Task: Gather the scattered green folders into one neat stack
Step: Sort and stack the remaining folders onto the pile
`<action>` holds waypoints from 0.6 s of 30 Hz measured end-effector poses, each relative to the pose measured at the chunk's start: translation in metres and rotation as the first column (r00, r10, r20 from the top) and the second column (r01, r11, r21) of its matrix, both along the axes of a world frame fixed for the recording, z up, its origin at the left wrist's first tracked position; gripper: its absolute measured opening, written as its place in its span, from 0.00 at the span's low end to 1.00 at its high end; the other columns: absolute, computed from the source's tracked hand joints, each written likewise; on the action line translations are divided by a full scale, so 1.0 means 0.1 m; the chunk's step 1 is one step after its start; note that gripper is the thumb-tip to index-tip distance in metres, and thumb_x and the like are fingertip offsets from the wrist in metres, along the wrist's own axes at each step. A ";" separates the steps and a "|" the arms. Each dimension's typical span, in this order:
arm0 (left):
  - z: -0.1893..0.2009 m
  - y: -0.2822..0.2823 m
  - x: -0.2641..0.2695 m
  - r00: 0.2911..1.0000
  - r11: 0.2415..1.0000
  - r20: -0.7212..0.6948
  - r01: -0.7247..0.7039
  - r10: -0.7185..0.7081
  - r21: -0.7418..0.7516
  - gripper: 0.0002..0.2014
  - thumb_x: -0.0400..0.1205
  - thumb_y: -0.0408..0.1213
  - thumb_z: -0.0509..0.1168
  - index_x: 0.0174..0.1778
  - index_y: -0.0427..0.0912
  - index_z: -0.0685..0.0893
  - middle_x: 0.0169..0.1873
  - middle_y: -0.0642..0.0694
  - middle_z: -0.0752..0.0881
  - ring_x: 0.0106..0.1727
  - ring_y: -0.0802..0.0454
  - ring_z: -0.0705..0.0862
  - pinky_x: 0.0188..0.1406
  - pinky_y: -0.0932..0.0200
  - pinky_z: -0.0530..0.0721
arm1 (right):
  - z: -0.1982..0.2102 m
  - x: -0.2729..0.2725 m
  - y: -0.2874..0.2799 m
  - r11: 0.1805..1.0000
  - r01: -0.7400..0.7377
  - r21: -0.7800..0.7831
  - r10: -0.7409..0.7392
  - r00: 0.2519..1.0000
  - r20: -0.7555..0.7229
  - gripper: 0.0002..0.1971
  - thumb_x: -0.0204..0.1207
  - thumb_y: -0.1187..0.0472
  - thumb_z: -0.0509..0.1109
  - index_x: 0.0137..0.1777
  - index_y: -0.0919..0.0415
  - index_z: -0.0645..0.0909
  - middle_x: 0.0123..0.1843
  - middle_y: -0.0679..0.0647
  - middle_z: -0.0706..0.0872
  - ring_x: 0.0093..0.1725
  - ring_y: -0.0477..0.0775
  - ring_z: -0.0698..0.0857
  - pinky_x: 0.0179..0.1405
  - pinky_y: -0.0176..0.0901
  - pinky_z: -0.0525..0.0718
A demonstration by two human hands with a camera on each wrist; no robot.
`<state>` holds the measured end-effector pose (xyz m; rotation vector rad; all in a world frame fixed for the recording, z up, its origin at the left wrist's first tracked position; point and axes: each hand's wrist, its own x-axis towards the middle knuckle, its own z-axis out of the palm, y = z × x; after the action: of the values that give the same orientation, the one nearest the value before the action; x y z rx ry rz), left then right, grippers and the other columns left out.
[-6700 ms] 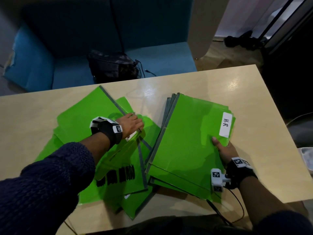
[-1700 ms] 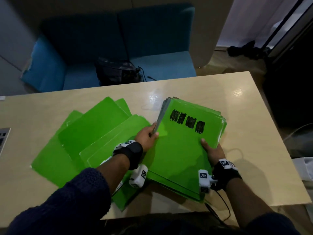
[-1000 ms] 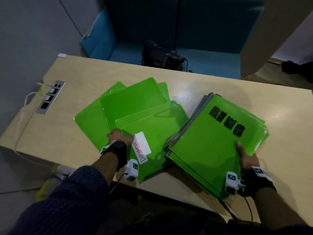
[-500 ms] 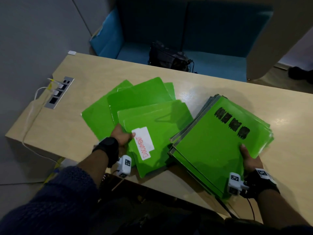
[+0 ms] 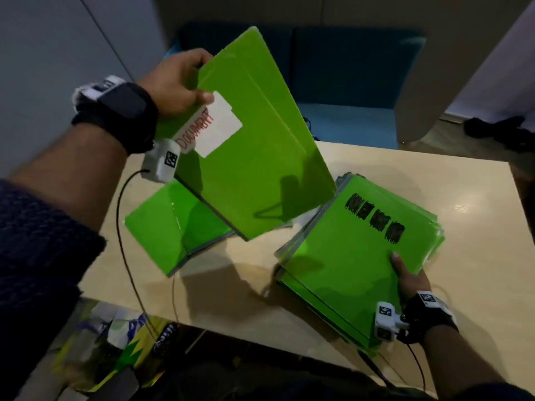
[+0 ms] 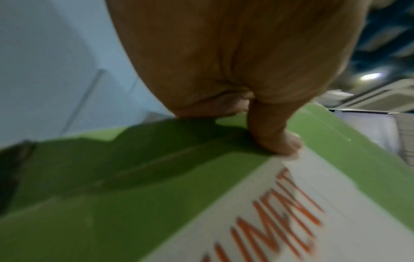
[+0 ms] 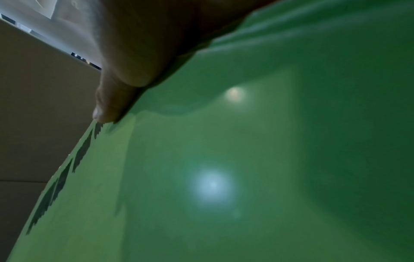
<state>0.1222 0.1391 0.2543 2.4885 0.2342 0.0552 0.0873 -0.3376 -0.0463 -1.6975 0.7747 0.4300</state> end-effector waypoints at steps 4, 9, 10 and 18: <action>0.33 -0.65 0.38 0.952 0.950 -0.151 0.286 -0.267 0.127 0.15 0.81 0.34 0.69 0.60 0.53 0.78 0.47 0.54 0.86 0.40 0.62 0.86 0.45 0.58 0.81 | -0.31 0.06 -0.21 0.999 -0.017 -0.035 0.015 0.998 -0.056 0.61 0.43 0.18 0.75 0.77 0.50 0.71 0.70 0.59 0.84 0.61 0.70 0.85 0.63 0.75 0.79; -0.26 -1.60 0.91 0.842 0.793 -0.257 0.535 -0.474 0.290 0.18 0.82 0.35 0.67 0.68 0.47 0.78 0.55 0.48 0.84 0.55 0.49 0.81 0.52 0.61 0.71 | 0.09 0.02 -0.06 0.997 -0.059 -0.052 0.056 0.997 -0.053 0.62 0.46 0.22 0.76 0.78 0.58 0.71 0.73 0.63 0.81 0.65 0.69 0.83 0.67 0.64 0.79; -0.42 -1.78 1.00 0.835 0.765 -0.258 0.550 -0.487 0.336 0.18 0.82 0.35 0.66 0.69 0.46 0.77 0.58 0.45 0.85 0.58 0.45 0.82 0.52 0.58 0.72 | 0.11 0.03 -0.05 0.997 -0.064 -0.043 0.063 0.997 -0.038 0.56 0.54 0.26 0.76 0.79 0.59 0.71 0.73 0.63 0.81 0.67 0.69 0.82 0.67 0.59 0.78; -1.57 -2.46 1.30 0.893 0.829 0.105 0.357 -0.438 0.430 0.28 0.76 0.43 0.71 0.74 0.48 0.75 0.71 0.44 0.77 0.78 0.41 0.68 0.79 0.43 0.58 | -0.06 0.03 -0.14 0.999 -0.044 -0.019 0.044 0.999 0.017 0.55 0.51 0.22 0.73 0.74 0.57 0.77 0.67 0.59 0.86 0.62 0.64 0.86 0.63 0.62 0.83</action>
<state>0.2525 -0.1071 0.0978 2.8612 -0.4341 0.1947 0.0899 -0.3517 -0.0527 -1.7361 0.7317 0.4389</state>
